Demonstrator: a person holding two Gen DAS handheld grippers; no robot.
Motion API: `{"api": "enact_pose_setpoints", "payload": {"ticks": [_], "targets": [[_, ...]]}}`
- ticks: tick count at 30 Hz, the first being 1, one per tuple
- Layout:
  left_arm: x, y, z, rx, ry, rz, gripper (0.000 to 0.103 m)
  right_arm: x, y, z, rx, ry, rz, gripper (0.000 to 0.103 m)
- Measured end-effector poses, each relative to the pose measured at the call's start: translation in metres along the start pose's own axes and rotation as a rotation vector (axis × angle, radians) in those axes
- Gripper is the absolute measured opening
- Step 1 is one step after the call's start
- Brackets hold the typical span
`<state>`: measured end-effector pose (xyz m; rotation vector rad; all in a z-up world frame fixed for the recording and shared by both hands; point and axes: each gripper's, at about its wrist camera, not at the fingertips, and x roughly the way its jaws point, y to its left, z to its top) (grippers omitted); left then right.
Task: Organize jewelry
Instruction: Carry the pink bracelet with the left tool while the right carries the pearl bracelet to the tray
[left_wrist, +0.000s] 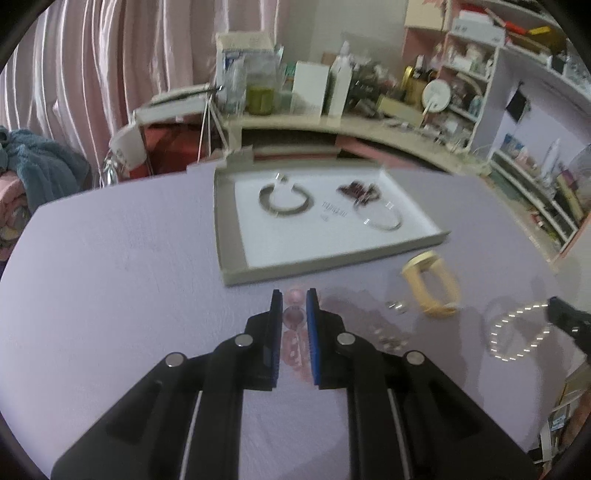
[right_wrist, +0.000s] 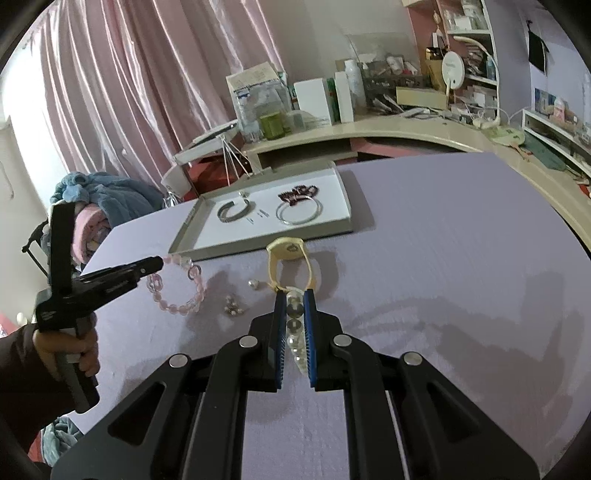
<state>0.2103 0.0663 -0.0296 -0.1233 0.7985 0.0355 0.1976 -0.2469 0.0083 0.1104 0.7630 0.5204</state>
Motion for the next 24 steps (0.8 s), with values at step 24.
{"api": "enact_pose_setpoints", "payload": {"ticks": [24], "targets": [[-0.094, 0.002, 0.048, -0.038, -0.184, -0.04, 0.013, -0.017, 0.02, 0.046, -0.067, -0.142, 0.018, 0.01]]}}
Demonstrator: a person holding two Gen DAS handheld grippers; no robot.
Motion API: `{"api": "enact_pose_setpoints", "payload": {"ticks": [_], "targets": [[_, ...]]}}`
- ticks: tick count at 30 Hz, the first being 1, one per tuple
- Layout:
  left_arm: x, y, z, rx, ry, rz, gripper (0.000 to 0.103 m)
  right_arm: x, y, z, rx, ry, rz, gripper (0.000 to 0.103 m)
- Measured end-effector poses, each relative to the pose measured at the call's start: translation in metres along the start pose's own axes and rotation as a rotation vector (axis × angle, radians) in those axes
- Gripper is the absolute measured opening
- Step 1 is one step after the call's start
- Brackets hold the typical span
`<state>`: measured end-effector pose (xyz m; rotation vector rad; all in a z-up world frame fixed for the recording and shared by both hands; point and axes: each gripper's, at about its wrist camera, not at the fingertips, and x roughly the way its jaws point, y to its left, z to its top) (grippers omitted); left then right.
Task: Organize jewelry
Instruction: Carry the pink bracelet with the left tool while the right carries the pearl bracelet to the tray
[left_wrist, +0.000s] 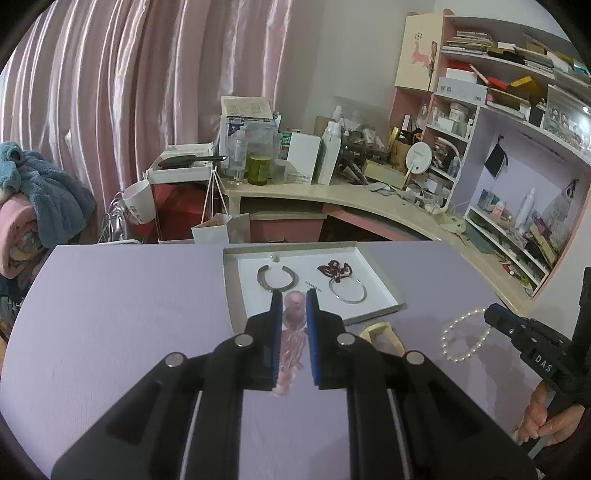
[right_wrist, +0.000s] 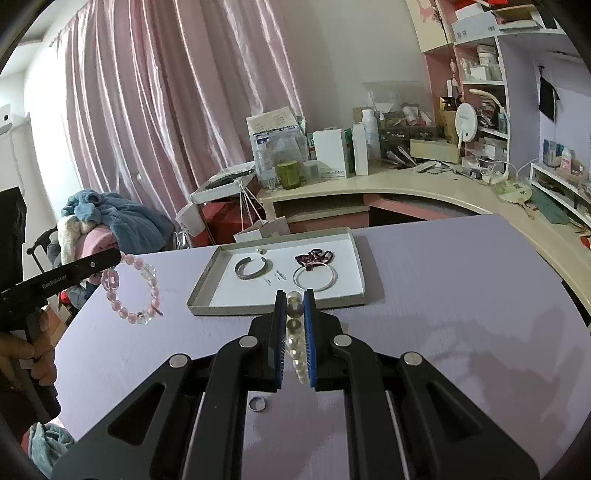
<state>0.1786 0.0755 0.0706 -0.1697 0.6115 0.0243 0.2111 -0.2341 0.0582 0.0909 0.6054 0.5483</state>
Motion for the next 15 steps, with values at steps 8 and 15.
{"api": "enact_pose_setpoints", "payload": {"ticks": [8, 15], "targets": [[0.015, -0.001, 0.017, -0.012, -0.009, -0.007, 0.013, 0.018, -0.001, 0.018, -0.02, -0.005, 0.013, 0.01], [0.042, 0.001, 0.036, -0.032, -0.002, -0.004, 0.013, 0.046, -0.006, 0.042, -0.027, -0.016, 0.026, 0.01]]}}
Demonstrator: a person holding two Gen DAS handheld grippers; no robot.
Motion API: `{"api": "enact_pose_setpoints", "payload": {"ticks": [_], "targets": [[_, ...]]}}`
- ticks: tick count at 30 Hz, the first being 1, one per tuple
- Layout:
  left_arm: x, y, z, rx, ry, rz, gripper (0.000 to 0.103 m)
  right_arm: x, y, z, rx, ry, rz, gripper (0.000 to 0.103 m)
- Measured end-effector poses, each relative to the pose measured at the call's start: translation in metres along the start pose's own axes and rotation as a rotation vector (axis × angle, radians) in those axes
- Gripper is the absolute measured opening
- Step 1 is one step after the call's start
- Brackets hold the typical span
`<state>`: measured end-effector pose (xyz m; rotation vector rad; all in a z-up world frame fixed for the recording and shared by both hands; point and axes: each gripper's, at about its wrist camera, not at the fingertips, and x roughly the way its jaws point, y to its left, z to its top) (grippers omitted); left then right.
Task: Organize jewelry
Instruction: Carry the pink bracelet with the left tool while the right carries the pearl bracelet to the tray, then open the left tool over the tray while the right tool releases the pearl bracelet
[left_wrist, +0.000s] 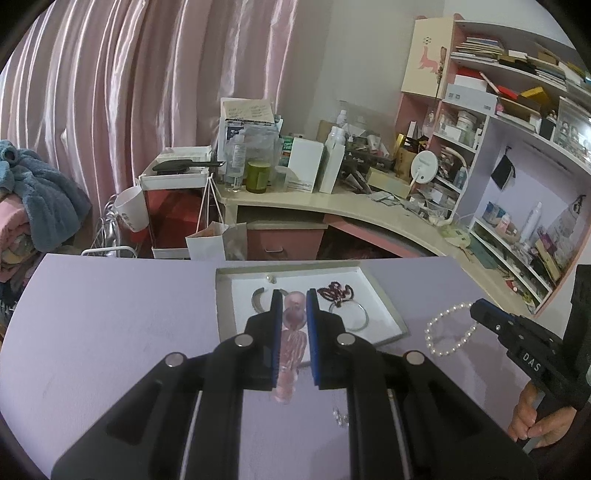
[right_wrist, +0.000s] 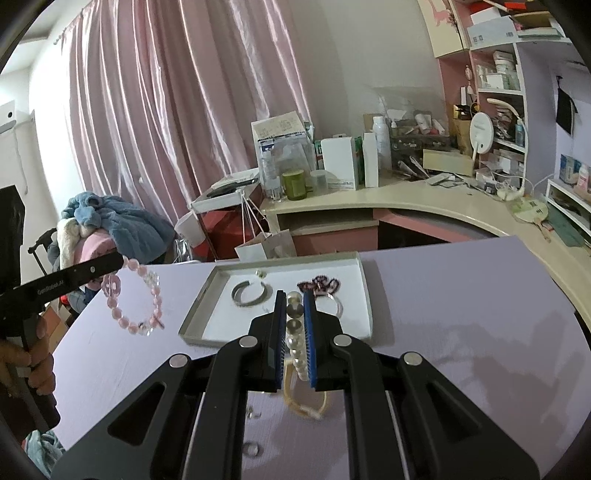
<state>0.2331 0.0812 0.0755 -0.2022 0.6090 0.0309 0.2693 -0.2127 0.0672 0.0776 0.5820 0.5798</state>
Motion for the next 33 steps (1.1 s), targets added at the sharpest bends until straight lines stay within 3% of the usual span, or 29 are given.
{"api": "enact_pose_setpoints", "payload": {"ticks": [11, 22, 25, 33], "targets": [[0.06, 0.004, 0.018, -0.016, 0.054, 0.0, 0.013, 0.05, -0.012, 0.027, -0.003, 0.013, 0.012, 0.01], [0.117, 0.008, 0.009, -0.016, 0.148, -0.018, 0.014, 0.082, -0.022, 0.027, 0.011, 0.059, -0.009, 0.01], [0.117, 0.017, 0.007, -0.052, 0.136, -0.018, 0.04, 0.086, -0.023, 0.027, 0.015, 0.069, -0.016, 0.01], [0.097, 0.042, 0.005, -0.098, 0.077, 0.04, 0.042, 0.096, -0.017, 0.026, -0.003, 0.093, -0.02, 0.01]]}}
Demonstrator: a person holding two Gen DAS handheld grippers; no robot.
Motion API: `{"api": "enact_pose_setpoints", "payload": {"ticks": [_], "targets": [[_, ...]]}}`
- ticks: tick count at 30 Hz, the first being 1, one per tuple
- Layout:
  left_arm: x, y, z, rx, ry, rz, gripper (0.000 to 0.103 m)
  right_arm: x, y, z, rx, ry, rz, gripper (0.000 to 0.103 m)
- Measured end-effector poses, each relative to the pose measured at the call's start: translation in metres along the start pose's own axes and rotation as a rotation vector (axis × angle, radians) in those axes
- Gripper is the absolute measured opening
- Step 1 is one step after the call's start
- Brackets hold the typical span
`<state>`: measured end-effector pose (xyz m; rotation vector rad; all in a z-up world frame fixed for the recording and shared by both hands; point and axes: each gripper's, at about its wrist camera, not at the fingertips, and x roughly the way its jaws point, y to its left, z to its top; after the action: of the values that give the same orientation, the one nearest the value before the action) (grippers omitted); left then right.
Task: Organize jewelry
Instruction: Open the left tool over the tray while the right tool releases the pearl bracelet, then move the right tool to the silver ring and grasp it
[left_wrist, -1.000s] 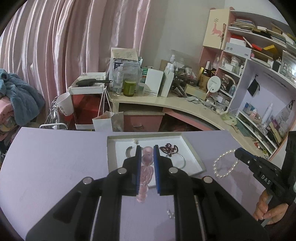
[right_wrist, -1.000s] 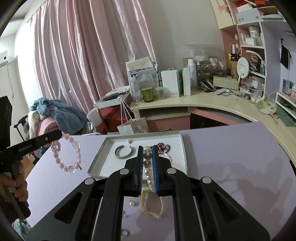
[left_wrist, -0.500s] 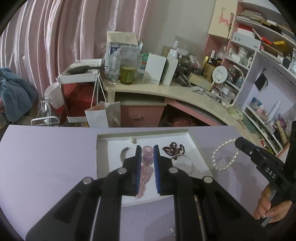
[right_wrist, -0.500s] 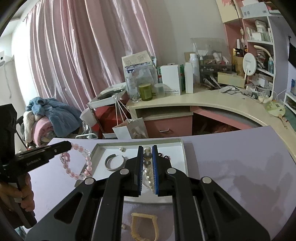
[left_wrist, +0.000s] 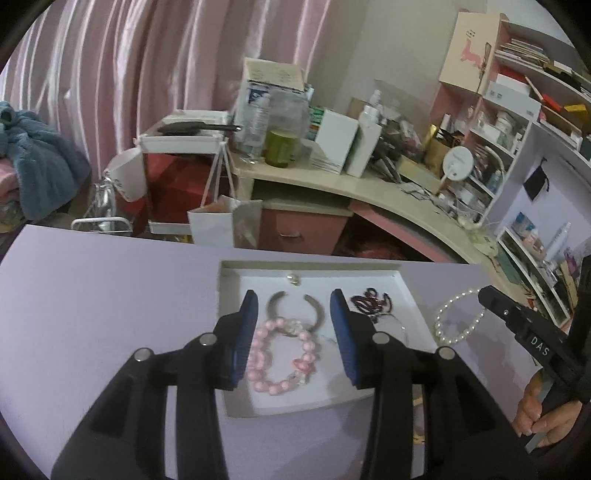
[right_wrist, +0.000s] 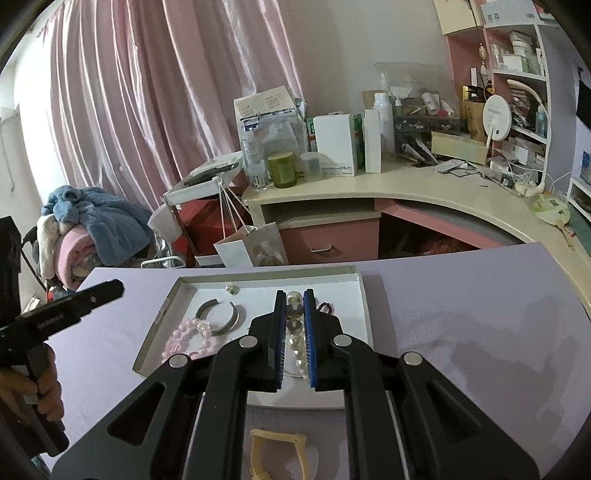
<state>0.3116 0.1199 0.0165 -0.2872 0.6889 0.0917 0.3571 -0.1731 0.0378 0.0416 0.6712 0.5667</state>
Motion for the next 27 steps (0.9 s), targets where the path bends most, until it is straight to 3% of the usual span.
{"api": "enact_pose_setpoints", "payload": {"ticks": [11, 12, 15, 20, 27], "targets": [[-0.004, 0.018, -0.006, -0.036, 0.007, 0.041, 0.046, 0.036, 0.026, 0.014, -0.039, 0.022, 0.044, 0.01], [-0.003, 0.018, -0.006, -0.037, 0.011, 0.042, 0.046, 0.036, 0.026, 0.016, -0.035, 0.02, 0.022, 0.014], [-0.004, 0.018, -0.008, -0.038, 0.012, 0.043, 0.047, 0.024, 0.02, 0.01, -0.001, -0.003, 0.0, 0.063], [-0.007, 0.018, -0.012, -0.04, 0.004, 0.048, 0.048, 0.002, 0.01, -0.019, 0.018, 0.032, -0.013, 0.063], [-0.031, 0.022, -0.045, -0.037, -0.01, 0.079, 0.054, -0.031, 0.008, -0.068, 0.036, 0.091, -0.014, 0.059]]}}
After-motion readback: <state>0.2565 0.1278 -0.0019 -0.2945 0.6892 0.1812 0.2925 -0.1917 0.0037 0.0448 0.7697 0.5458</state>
